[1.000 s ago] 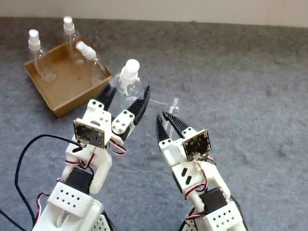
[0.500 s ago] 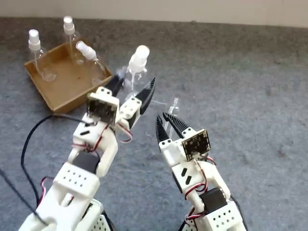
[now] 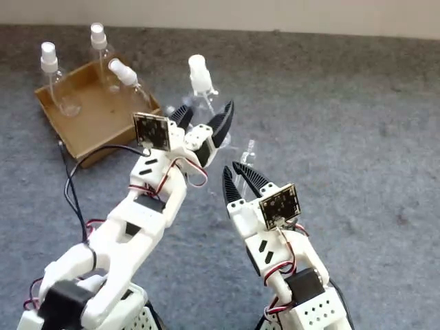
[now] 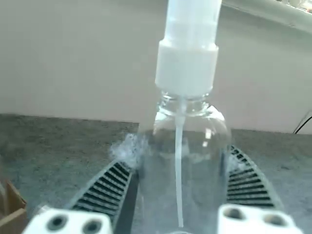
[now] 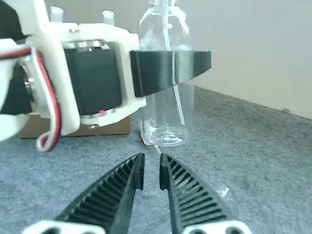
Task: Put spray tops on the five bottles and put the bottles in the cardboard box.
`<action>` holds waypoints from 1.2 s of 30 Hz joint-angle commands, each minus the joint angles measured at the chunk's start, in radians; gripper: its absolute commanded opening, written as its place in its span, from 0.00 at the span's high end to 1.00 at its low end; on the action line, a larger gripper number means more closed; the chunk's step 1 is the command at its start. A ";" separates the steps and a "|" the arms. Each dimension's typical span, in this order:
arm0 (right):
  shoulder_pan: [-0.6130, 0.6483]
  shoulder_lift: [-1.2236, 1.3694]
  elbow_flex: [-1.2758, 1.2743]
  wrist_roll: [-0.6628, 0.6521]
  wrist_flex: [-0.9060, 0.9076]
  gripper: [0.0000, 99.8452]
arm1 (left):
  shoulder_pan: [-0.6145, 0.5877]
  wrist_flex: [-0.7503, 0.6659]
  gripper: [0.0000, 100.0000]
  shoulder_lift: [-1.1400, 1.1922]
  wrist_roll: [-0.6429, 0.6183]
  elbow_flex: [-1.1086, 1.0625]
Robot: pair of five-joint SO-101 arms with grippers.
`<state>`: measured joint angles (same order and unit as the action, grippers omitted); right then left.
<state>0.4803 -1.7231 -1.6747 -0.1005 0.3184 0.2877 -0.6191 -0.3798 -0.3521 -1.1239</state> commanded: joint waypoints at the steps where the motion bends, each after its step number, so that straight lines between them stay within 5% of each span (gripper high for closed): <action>1: 0.004 -0.008 -0.162 -0.005 0.005 0.96 | 0.019 -0.032 0.90 0.013 -0.107 0.077; 14: 0.004 -0.008 -0.162 -0.005 0.005 0.96 | 0.130 -0.023 0.90 -0.108 -0.130 -0.031; 36: 0.004 -0.002 -0.162 -0.005 0.005 0.96 | 0.189 0.526 0.90 -0.489 -0.132 -0.058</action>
<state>0.4818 -1.7246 -1.6763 -0.1020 0.3184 0.4549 -0.1327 -0.8002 -0.4703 -1.1838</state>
